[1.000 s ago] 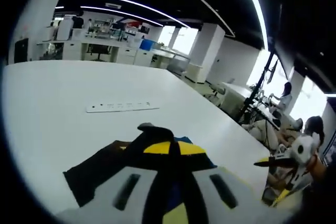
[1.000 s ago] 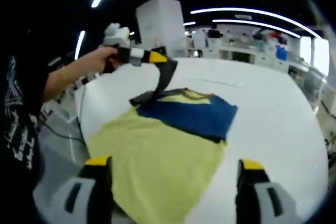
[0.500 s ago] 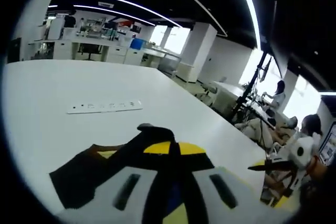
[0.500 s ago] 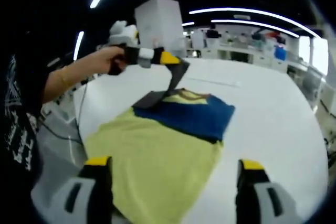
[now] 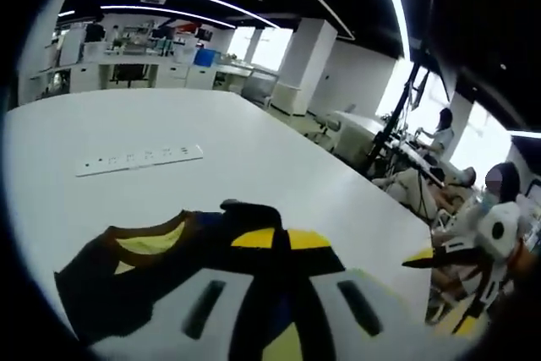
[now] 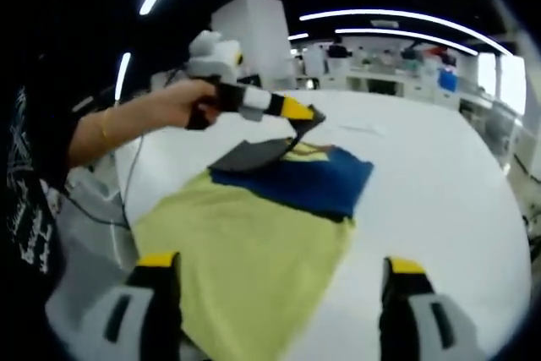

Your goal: Fold the garment on the visible template until the final outline fits inside the template.

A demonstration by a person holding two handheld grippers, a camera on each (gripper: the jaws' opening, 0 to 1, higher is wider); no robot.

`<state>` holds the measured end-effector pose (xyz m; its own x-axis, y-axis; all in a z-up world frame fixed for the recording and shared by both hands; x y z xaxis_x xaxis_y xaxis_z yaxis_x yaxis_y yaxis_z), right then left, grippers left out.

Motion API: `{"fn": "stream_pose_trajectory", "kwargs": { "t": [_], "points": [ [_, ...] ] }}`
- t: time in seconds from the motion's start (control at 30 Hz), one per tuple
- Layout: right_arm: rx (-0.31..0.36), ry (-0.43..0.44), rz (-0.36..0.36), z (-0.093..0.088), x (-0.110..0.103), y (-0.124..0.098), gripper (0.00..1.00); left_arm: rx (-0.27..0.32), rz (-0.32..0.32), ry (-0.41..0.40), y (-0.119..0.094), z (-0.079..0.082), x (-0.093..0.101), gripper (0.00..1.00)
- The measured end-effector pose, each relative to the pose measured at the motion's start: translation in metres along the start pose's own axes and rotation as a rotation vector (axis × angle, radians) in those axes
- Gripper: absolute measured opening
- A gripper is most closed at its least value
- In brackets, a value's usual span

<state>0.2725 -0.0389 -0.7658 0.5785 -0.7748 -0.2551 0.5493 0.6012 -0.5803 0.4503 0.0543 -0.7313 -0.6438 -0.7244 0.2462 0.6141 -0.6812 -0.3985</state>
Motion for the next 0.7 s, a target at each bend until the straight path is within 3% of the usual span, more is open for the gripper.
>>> {"fn": "stream_pose_trajectory", "kwargs": {
  "t": [0.27,0.53,0.6,0.7],
  "points": [
    [-0.007,0.011,-0.007,-0.005,0.004,-0.001,0.99,-0.088,-0.034,-0.008,0.02,-0.038,0.013,0.0],
    [-0.006,0.01,-0.001,-0.003,0.001,0.003,0.99,-0.104,-0.041,-0.015,0.027,-0.052,0.016,0.0],
    [-0.004,0.011,0.001,-0.002,0.0,0.004,0.99,-0.106,-0.068,-0.013,0.027,-0.053,0.021,0.0],
    [-0.002,0.008,0.003,-0.001,-0.001,0.005,0.99,-0.086,-0.085,0.038,0.027,-0.052,0.025,0.01]
  ]
}}
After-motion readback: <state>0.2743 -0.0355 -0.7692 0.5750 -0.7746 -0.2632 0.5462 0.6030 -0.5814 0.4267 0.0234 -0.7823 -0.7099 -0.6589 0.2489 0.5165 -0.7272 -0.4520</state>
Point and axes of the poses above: the point that each gripper's makers call its tool centre point, and the gripper's own axes: y roughly forward along the fingers, x roughly to its right, z roughly out of its top, the point moved 1 cm from there along -y, roughly backward along the fingers, and after that the axes turned 6 degrees about y, right-handed, at the moved point
